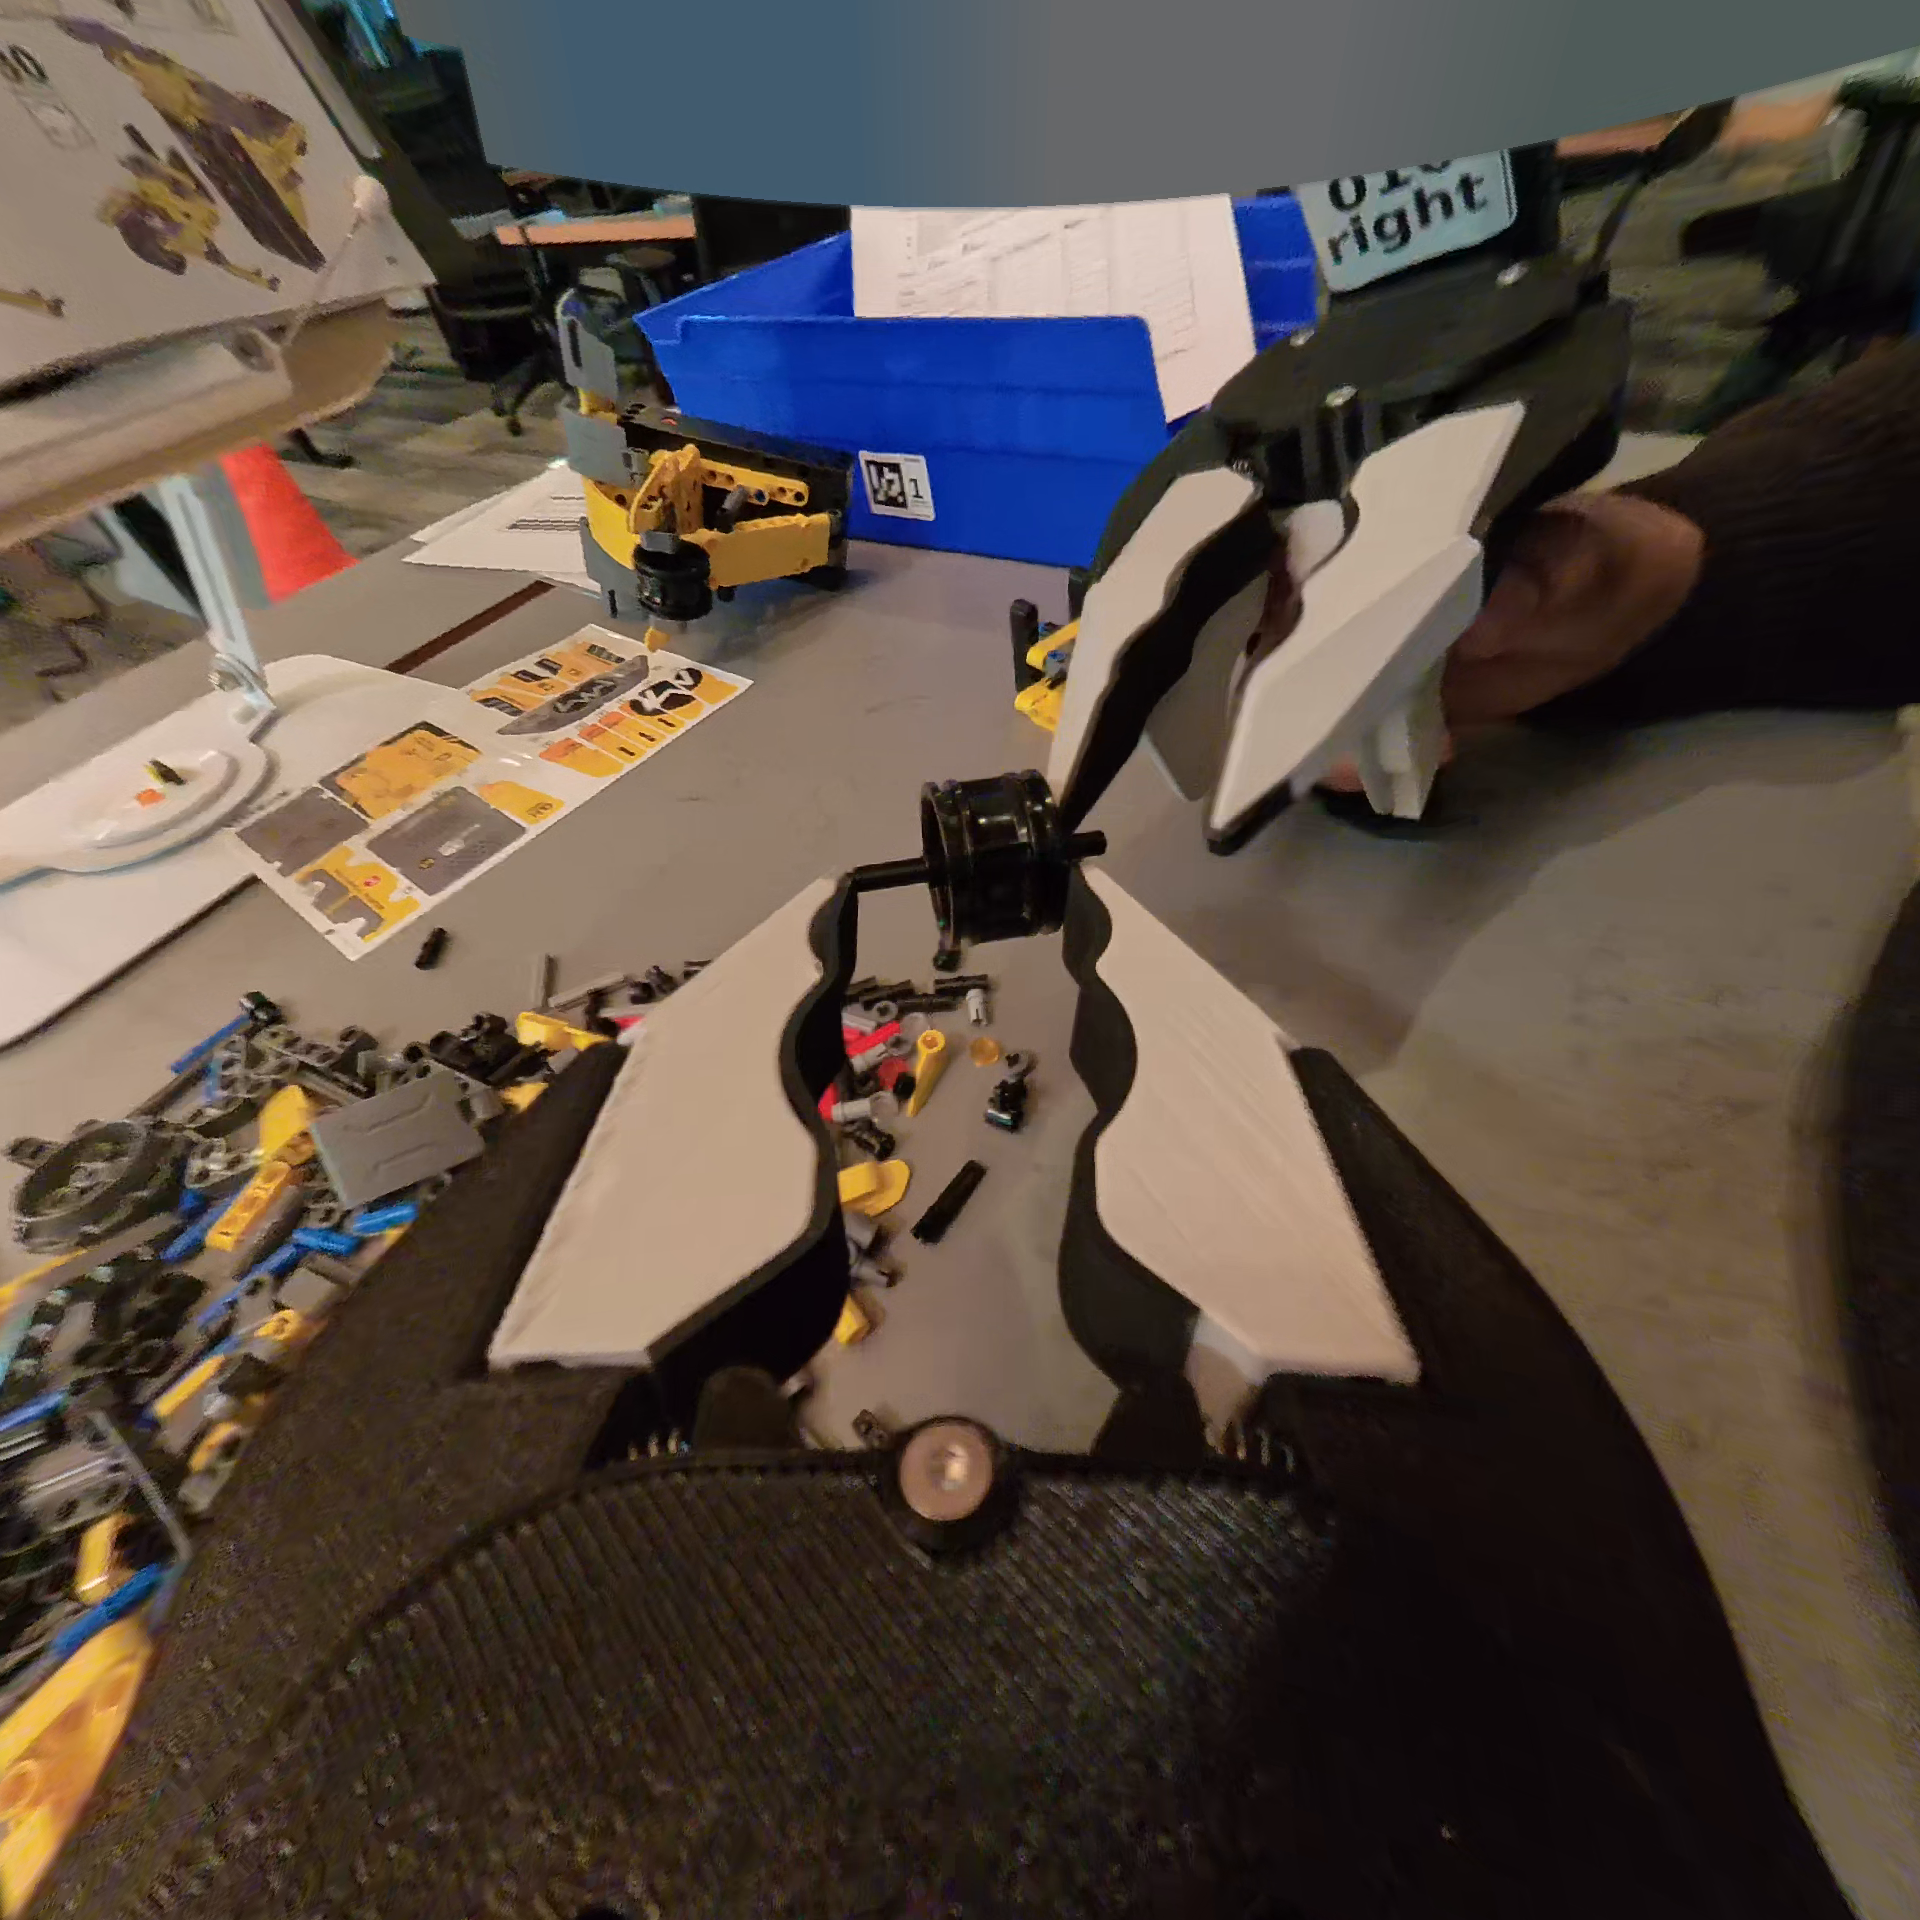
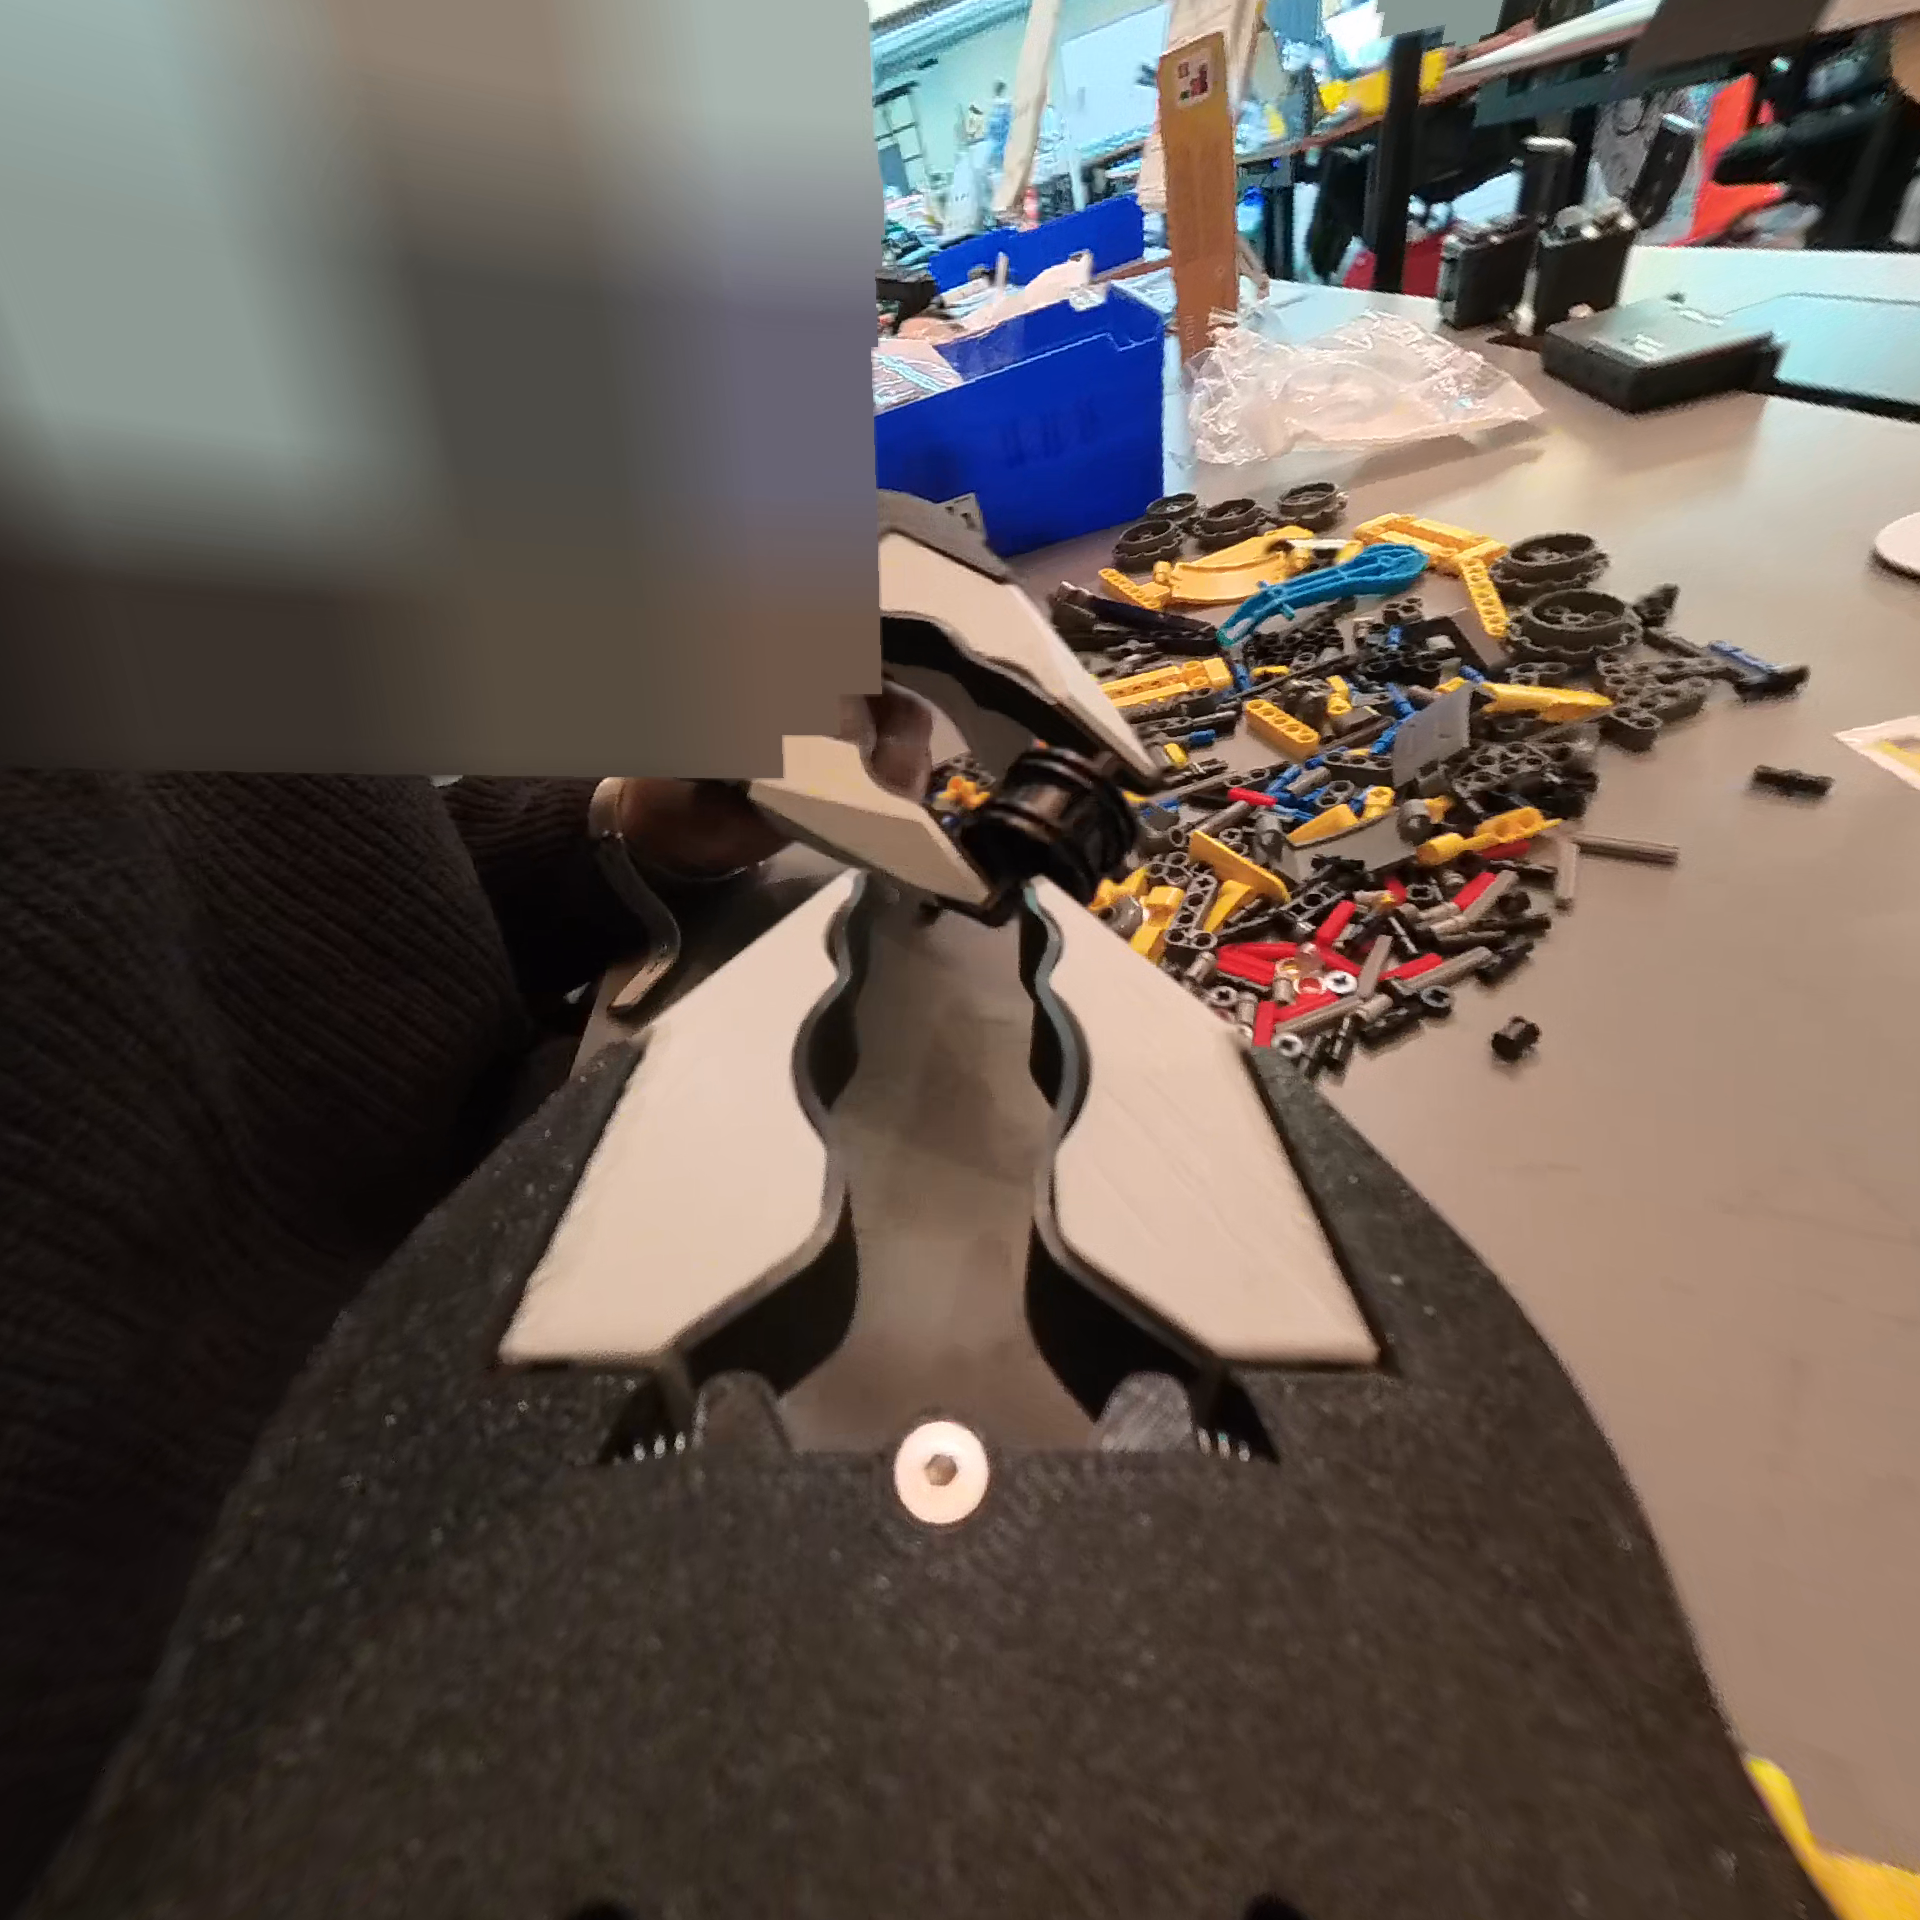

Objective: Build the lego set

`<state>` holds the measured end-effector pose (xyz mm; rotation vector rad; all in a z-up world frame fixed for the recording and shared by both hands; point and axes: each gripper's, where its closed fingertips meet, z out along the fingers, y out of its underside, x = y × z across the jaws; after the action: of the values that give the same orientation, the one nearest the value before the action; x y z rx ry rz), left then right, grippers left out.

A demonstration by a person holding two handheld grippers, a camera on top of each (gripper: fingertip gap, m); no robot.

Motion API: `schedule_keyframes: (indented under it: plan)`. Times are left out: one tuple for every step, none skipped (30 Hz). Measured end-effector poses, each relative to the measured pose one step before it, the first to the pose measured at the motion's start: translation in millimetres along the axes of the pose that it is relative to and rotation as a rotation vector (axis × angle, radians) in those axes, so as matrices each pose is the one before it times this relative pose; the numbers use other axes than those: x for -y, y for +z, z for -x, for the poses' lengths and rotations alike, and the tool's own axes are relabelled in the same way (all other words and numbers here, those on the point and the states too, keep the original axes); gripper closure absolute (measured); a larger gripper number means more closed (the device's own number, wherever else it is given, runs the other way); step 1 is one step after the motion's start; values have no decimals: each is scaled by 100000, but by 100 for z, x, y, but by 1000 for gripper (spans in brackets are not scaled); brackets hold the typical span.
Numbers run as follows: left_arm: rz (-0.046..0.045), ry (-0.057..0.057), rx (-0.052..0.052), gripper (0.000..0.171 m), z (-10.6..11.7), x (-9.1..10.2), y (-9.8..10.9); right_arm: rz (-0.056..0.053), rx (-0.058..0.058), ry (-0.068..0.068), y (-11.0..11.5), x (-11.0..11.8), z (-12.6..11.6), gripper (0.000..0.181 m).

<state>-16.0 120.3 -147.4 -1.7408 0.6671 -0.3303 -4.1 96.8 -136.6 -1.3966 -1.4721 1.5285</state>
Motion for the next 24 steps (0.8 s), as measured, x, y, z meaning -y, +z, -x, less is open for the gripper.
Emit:
schedule_keyframes:
  plan:
    - [683, 3244, 1858, 135, 0, -4, 19, 205, -1564, 2433, -35, -74, -376, 155]
    - [345, 3345, 1578, 135, -62, 57, 7, 229, 377, 2539, -25, -78, -126, 157]
    - [144, 3353, 1209, 135, -126, 94, 14, 257, 1846, 2860, -13, -70, 51, 157]
    - [48, 3514, 1149, 135, -138, 109, 17, 231, 2534, 3217, 36, -87, 149, 157]
    - [43, 3683, 1436, 135, -125, 130, 3, 298, 2094, 3484, 63, -117, 98, 158]
    - [-2, 3792, 1394, 135, -135, 135, 11, 356, 1824, 3327, 84, -132, 56, 160]
    - [-66, 3575, 1039, 135, -188, 120, 18, 175, 1608, 2696, 68, -109, 64, 163]
    - [289, 2788, 1592, 135, -41, 60, 17, -40, 665, 2090, 24, -58, -32, 164]
    - [634, 2089, 1411, 135, 29, -34, 16, -276, 365, 1391, -29, 13, -61, 164]
    - [614, 701, 394, 135, -12, -112, 61, -285, -145, 715, -39, 33, -92, 167]
    - [843, -335, -656, 135, -74, -156, 32, -361, -857, 369, -41, 55, -157, 174]
    - [-495, -1161, -502, 135, 6, 55, -24, -347, -10, 16, -16, 40, 3, 174]
    - [-688, -1267, -703, 135, -10, 86, -48, -210, 415, -131, -4, 44, 78, 174]
    - [-471, -1317, -643, 135, 9, 33, -13, -187, 298, -245, -6, 29, 73, 173]
    - [-235, -1067, -626, 135, 16, 17, -1, -129, -43, -212, 1, 16, 19, 173]
    - [-254, -831, -431, 135, 14, 17, -6, -232, 8, 61, 6, 38, 13, 173]
    - [-151, -781, -376, 135, 13, -4, 17, -95, 15, 293, -6, 5, -25, 173]
    - [-27, -861, -321, 135, 21, -20, 17, -106, 63, 400, -2, 1, -40, 172]
    - [-2, -1372, 214, 135, 150, -39, 5, -264, 642, 323, -31, 37, 62, 165]
    - [88, -1637, 51, 135, 177, -69, -19, -351, 865, 122, -82, 68, 94, 159]
    - [-269, -1971, -40, 135, 195, -31, -62, -498, 1103, -765, -154, 121, 151, 154]
    - [-600, -2486, -385, 135, 189, 6, -88, -526, 926, -1871, -220, 174, 152, 152]
    - [-960, -2941, -1092, 135, 108, 65, -109, -582, -12, -2998, -283, 240, 43, 151]
    - [-1332, -3381, -1996, 135, 7, 111, -126, -544, -1230, -4415, -320, 286, -111, 150]
